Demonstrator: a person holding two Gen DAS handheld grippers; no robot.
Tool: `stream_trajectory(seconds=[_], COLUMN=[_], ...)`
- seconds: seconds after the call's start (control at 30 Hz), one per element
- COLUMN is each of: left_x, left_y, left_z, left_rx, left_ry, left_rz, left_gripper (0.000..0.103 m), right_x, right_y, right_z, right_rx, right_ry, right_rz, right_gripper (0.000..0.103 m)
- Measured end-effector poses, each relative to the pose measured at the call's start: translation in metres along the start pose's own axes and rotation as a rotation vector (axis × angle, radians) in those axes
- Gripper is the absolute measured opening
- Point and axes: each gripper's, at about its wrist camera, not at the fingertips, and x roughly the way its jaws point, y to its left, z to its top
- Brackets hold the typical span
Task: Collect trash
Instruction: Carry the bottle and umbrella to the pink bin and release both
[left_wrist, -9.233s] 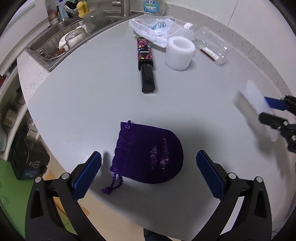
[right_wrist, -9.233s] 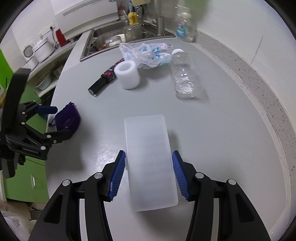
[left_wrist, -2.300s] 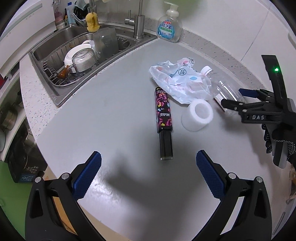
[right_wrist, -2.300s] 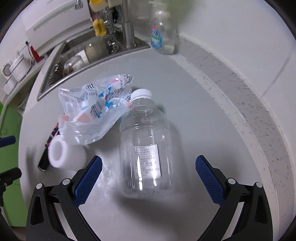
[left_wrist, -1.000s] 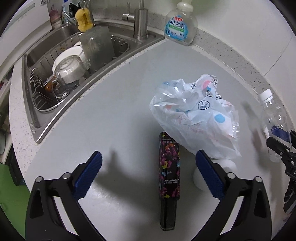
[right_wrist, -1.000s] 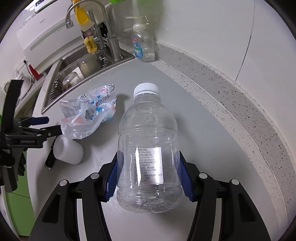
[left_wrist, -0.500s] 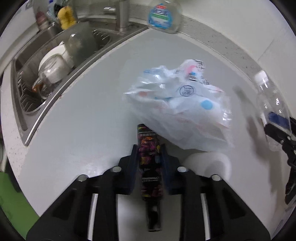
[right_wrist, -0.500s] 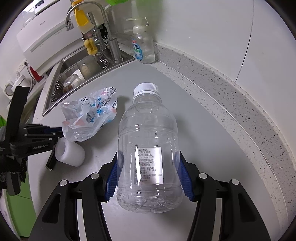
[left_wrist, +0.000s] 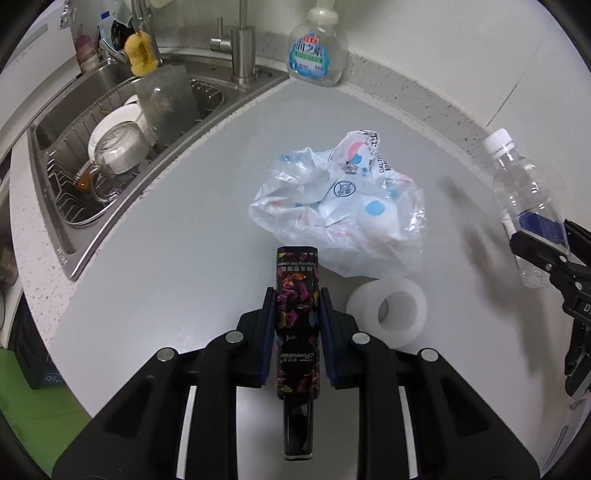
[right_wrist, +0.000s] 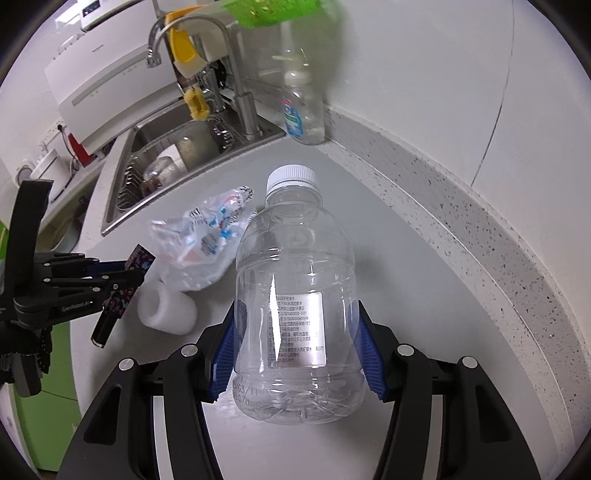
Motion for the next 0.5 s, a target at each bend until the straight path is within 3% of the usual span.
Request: stream_trajectory(seconds=[0.3,0.5], left_x=[-0.053,-0.095], left_y=[0.012,0.034], left_z=[-0.024,-0.055], left_rx=[0.011,-0.005], left_ry=[-0.080,-0.123], left_rz=[0.009,0.023], left_gripper=[0.022,0.022], right_x=[-0.025,-0.042], right_y=[0.041,0.093], right_z=[-0.001,-0.004], right_rx=[-0.046,-0.107], right_ry=[-0.034,-0.056], right_rz=[0.022,0.064], right_gripper=[0.056,0.056])
